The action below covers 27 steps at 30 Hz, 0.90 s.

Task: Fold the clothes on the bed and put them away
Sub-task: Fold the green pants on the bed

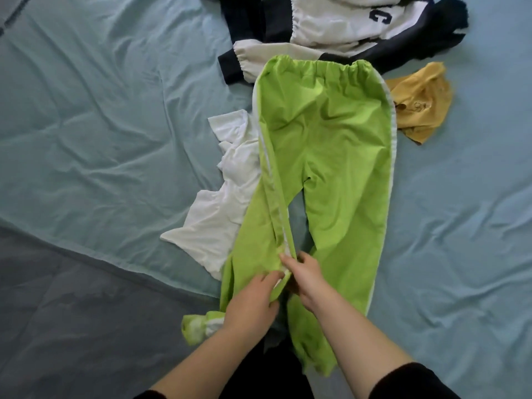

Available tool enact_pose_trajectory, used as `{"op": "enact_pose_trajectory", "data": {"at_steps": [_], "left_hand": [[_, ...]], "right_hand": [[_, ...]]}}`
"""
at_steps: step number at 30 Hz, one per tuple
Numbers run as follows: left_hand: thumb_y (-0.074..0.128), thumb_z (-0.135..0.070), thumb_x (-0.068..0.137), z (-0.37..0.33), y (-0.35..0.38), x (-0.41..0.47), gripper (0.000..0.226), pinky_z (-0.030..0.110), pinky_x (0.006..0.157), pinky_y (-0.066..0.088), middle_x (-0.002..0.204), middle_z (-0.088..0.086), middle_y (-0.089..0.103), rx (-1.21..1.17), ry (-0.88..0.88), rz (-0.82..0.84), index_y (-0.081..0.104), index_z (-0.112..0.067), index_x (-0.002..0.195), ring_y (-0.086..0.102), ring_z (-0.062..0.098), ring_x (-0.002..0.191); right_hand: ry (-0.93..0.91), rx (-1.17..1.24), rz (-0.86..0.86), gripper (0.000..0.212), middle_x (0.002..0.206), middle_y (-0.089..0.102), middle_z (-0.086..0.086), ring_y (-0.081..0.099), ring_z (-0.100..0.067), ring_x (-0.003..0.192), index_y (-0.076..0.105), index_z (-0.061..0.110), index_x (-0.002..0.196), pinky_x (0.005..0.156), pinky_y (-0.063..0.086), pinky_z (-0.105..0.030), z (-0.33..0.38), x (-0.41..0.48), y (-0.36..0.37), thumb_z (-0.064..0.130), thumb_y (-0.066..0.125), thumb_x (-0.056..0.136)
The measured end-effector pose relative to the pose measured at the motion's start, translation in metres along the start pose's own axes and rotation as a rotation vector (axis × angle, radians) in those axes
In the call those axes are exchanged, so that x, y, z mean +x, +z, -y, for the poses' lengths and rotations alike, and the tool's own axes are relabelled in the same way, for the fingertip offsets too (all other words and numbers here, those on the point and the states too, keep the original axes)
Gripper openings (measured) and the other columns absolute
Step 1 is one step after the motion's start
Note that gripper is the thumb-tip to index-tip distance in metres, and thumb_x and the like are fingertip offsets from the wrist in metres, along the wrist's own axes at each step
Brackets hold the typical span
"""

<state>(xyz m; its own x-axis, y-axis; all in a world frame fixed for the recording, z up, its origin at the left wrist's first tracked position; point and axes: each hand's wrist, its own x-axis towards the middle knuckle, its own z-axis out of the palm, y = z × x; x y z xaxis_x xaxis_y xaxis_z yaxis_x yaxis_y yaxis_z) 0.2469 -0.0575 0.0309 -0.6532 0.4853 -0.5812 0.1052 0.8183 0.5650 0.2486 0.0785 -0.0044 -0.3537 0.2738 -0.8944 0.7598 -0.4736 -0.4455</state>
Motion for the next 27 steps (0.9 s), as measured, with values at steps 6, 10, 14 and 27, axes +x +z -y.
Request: {"op": "enact_pose_trajectory", "data": {"at_steps": [6, 10, 14, 27], "left_hand": [[0.048, -0.033, 0.096, -0.067, 0.057, -0.005, 0.057, 0.036, 0.076, 0.048, 0.114, -0.004, 0.048, 0.048, 0.089, -0.031, 0.024, -0.046, 0.147, 0.054, 0.020, 0.102], [0.051, -0.030, 0.094, -0.102, 0.089, -0.002, 0.062, 0.030, 0.072, 0.043, 0.113, -0.004, 0.047, 0.035, 0.252, 0.035, 0.024, -0.040, 0.149, 0.053, 0.018, 0.095], [0.061, -0.030, 0.092, -0.096, 0.113, 0.011, 0.050, 0.024, 0.096, 0.042, 0.133, -0.006, 0.048, -0.136, 0.113, 0.135, 0.046, -0.027, 0.141, 0.053, 0.012, 0.111], [0.067, -0.022, 0.089, -0.028, 0.116, 0.015, 0.026, 0.048, 0.094, 0.050, 0.112, 0.012, 0.066, -0.585, -0.581, -0.086, 0.057, -0.010, 0.109, 0.063, 0.032, 0.104]], "right_hand": [[0.047, 0.152, 0.151, 0.029, 0.106, 0.070, -0.007, 0.065, -0.026, 0.103, 0.057, 0.016, 0.121, 0.097, 0.050, -0.046, -0.011, -0.004, -0.084, 0.026, 0.059, 0.094], [0.060, 0.349, 0.203, 0.045, 0.119, 0.067, -0.008, 0.066, -0.025, 0.106, 0.045, 0.026, 0.130, 0.094, 0.051, -0.046, -0.020, 0.002, -0.148, 0.028, 0.065, 0.090], [-0.001, 0.221, -0.066, 0.016, 0.085, 0.069, -0.009, 0.066, -0.022, 0.070, 0.058, 0.009, 0.108, 0.065, 0.055, -0.031, -0.044, 0.007, -0.188, 0.016, 0.059, 0.093], [-0.078, -0.114, -0.204, 0.020, 0.071, 0.058, -0.006, 0.055, -0.022, 0.073, 0.057, 0.014, 0.069, 0.069, 0.050, -0.041, -0.105, 0.008, -0.192, 0.012, 0.069, 0.085]]}}
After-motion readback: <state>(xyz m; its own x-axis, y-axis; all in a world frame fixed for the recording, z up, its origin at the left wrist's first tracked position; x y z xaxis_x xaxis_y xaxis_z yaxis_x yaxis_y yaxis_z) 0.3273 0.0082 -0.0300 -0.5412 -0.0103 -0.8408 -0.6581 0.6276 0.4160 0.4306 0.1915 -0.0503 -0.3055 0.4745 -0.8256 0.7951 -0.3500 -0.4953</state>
